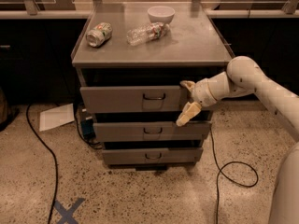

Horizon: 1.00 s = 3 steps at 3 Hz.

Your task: Open top drawer

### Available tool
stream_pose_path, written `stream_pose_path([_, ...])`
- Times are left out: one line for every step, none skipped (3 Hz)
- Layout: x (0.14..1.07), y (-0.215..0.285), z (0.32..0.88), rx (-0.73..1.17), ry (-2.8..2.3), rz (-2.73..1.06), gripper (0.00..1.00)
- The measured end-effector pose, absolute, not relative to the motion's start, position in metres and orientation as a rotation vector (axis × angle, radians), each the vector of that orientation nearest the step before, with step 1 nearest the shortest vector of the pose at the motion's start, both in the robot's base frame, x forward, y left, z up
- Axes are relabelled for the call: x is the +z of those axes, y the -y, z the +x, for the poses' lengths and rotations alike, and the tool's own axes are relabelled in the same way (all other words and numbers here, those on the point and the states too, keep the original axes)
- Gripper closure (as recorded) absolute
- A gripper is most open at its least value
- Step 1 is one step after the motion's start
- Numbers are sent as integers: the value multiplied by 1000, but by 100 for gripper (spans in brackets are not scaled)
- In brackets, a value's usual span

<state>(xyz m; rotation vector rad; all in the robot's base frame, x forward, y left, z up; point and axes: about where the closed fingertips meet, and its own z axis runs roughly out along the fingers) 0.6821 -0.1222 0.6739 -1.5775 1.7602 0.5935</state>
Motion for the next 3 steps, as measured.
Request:
stream_pose_path([674,122,682,593,-1760,-1578,0])
stream_pose_path([680,117,695,573,-1735,-1589,0])
stream_pose_path([683,104,710,577,-1700,-1618,0])
